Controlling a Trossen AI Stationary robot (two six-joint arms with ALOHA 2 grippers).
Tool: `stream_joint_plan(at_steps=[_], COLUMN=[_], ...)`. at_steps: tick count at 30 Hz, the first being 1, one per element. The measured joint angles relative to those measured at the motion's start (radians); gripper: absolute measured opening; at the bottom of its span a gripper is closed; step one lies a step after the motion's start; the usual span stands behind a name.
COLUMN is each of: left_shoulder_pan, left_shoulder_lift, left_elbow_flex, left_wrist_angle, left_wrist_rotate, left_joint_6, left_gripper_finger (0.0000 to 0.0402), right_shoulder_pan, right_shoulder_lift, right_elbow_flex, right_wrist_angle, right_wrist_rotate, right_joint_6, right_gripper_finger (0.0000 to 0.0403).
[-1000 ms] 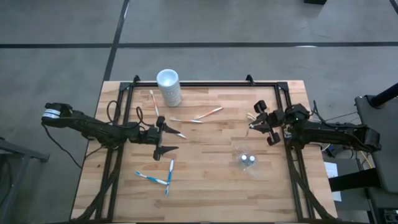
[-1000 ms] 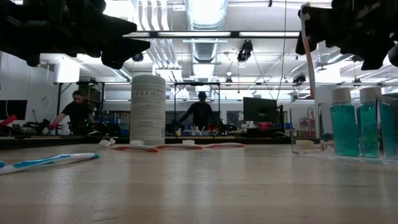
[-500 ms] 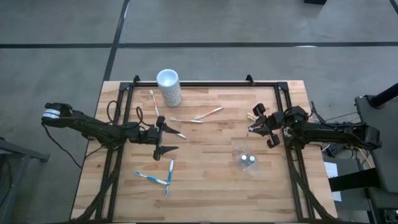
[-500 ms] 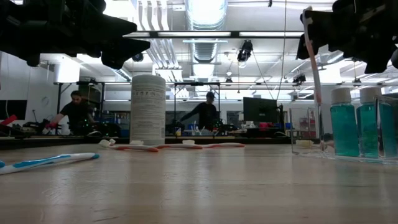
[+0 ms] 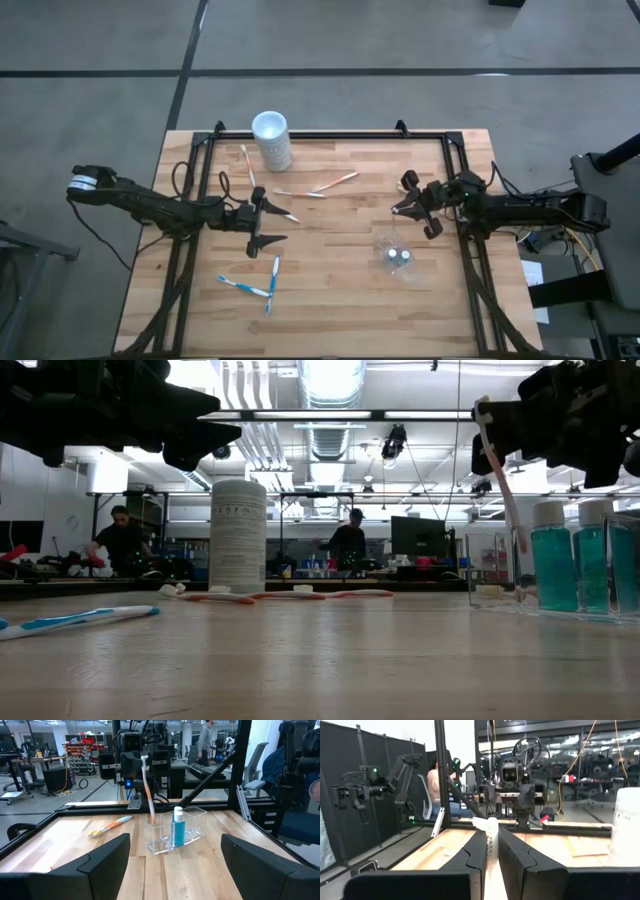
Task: Pick & Place toothbrushing station
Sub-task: Put the orange toothbrush into the top section of the transparent organizer
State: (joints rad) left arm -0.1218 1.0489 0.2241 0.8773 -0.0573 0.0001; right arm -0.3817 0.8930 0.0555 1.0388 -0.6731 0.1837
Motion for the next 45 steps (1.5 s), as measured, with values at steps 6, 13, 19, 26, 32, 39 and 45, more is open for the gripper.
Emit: stream_joint_plan(at_steps=[6, 13, 19, 26, 32, 39, 45], left_shoulder_pan=[0.000, 0.000, 0.000, 0.000, 0.000, 0.000, 0.000], left_shoulder_lift=[0.000, 0.000, 0.000, 0.000, 0.000, 0.000, 0.000], left_elbow_flex=[0.000, 0.000, 0.000, 0.000, 0.000, 0.000, 0.000], left_wrist_angle=[0.000, 0.000, 0.000, 0.000, 0.000, 0.000, 0.000], left_wrist_rotate=[0.000, 0.000, 0.000, 0.000, 0.000, 0.000, 0.000], left_joint_6=[0.000, 0.000, 0.000, 0.000, 0.000, 0.000, 0.000], left_gripper_finger=[0.0319, 0.0319, 0.0319, 0.0319, 0.0319, 0.0319, 0.0319], right_shoulder_pan=[0.000, 0.000, 0.000, 0.000, 0.000, 0.000, 0.000], right_shoulder_lift=[0.044, 0.111, 0.175, 0.235, 0.258, 0.260, 0.261], right_elbow_flex=[0.000, 0.000, 0.000, 0.000, 0.000, 0.002, 0.003], right_wrist_angle=[0.000, -0.001, -0.002, 0.001, 0.003, 0.000, 0.004], right_wrist_rotate=[0.003, 0.003, 0.003, 0.003, 0.004, 0.022, 0.022], right_joint_6=[0.000, 0.000, 0.000, 0.000, -0.001, -0.015, -0.015], right_gripper_finger=[0.0031, 0.0031, 0.0031, 0.0031, 0.0031, 0.0031, 0.0031])
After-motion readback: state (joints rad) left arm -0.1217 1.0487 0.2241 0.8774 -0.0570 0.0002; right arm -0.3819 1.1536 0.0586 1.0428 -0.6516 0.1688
